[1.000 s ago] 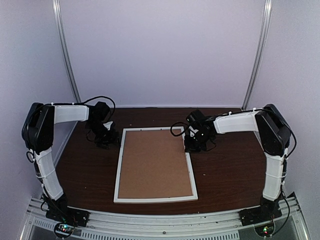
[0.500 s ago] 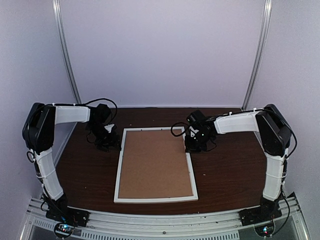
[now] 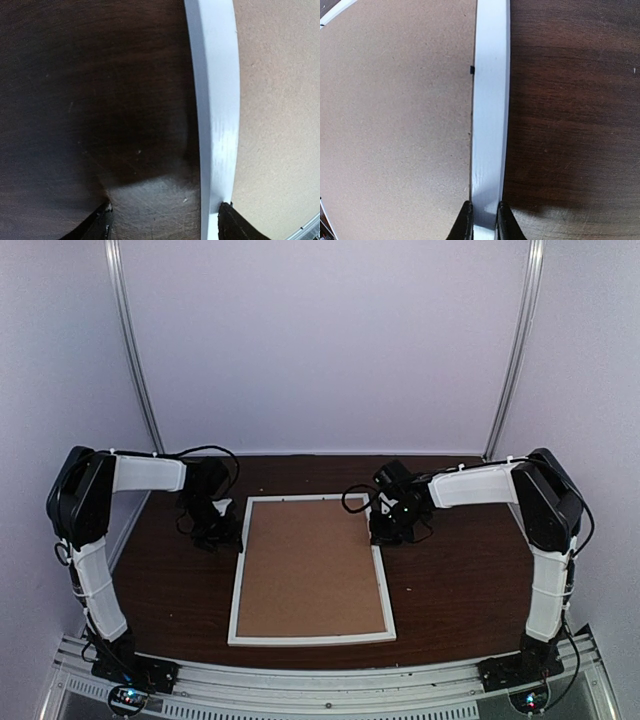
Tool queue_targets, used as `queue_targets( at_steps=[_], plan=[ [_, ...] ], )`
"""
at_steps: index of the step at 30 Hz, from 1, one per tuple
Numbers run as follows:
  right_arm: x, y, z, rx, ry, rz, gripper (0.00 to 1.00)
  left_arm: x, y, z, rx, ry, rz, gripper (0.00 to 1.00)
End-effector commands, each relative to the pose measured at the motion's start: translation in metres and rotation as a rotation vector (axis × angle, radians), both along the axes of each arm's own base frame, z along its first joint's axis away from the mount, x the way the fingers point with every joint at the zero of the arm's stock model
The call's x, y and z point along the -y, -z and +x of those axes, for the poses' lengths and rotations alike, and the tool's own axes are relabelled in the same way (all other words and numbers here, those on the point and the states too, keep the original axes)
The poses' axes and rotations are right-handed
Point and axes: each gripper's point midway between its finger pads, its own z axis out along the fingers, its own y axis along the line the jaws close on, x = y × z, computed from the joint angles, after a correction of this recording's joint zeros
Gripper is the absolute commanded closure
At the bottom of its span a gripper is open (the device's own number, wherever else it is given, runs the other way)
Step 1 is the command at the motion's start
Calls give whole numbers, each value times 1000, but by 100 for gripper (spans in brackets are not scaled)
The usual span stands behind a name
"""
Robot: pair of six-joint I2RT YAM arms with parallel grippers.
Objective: Put the photo into the frame
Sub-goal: Press the fastener onto the backboard.
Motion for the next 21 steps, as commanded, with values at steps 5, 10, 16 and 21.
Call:
queue_targets(
  at_steps=[5, 10, 16, 21],
  plan=[
    [12, 7, -6, -20, 39, -21, 100, 2, -1, -5, 6, 15, 33, 27],
    [12, 8, -6, -22, 40, -21, 100, 7, 4, -8, -6, 29, 39, 28],
    [14, 9, -7, -21, 42, -25, 100, 13, 8, -9, -12, 43, 46, 28],
    [14, 10, -8, -25, 42, -24, 100, 16, 12, -12, -17, 52, 59, 28]
  ],
)
